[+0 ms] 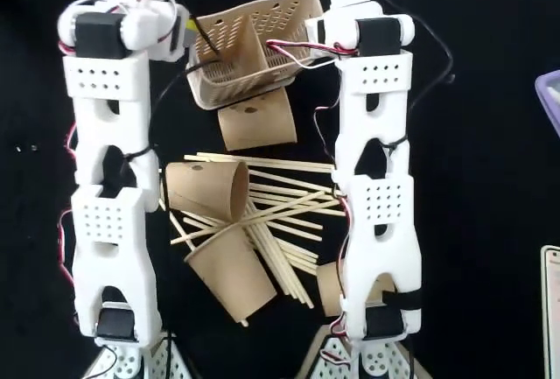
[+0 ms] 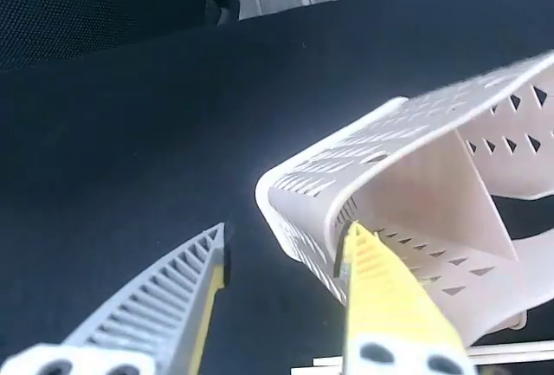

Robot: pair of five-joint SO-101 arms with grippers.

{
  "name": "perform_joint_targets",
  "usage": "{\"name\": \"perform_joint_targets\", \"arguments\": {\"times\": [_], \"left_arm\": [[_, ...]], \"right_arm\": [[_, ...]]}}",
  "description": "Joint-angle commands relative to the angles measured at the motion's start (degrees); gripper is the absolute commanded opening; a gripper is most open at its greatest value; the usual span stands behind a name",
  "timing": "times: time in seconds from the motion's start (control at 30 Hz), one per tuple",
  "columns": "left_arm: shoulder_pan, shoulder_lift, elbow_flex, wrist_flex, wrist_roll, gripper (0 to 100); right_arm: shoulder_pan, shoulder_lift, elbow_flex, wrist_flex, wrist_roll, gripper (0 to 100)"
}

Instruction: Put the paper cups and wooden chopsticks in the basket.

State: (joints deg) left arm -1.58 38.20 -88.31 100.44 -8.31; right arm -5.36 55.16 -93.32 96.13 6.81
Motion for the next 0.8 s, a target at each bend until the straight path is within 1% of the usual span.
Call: {"name": "perform_joint_targets", "arguments": {"times": [0.0,0.27,0.43,0.53,0.6,0.67,0.7,0.73,0.77], "left_arm": [[-1.19,-2.99,-0.31,0.44,2.73,21],[0.31,-2.99,5.85,0.53,8.79,21],[3.12,-2.99,11.38,0.53,8.79,21],[2.77,-2.99,14.46,0.53,8.79,21],[1.45,-2.99,16.92,0.53,8.70,17],[0.13,-2.99,19.12,0.53,8.70,5],[-0.57,-2.99,20.26,0.53,8.70,1],[-1.10,-2.99,21.49,0.53,8.70,5],[-1.80,-2.99,22.11,0.44,8.79,4]], "right_arm": [[1.67,-5.67,-2.33,0.44,-1.41,1.1],[1.41,-5.32,-2.15,0.62,-1.23,1.1],[1.41,-5.32,-2.15,0.62,-1.23,1.1],[1.67,-5.32,-2.15,0.70,-1.23,1.1],[1.76,-5.32,-2.24,1.41,-1.23,1.1],[1.76,-5.32,-2.24,2.02,-1.23,1.1],[1.76,-5.32,-2.24,2.55,-1.23,1.1],[1.76,-5.32,-2.24,2.99,-1.23,1.1],[1.67,-5.58,-2.24,3.87,-1.23,1.1]]}}
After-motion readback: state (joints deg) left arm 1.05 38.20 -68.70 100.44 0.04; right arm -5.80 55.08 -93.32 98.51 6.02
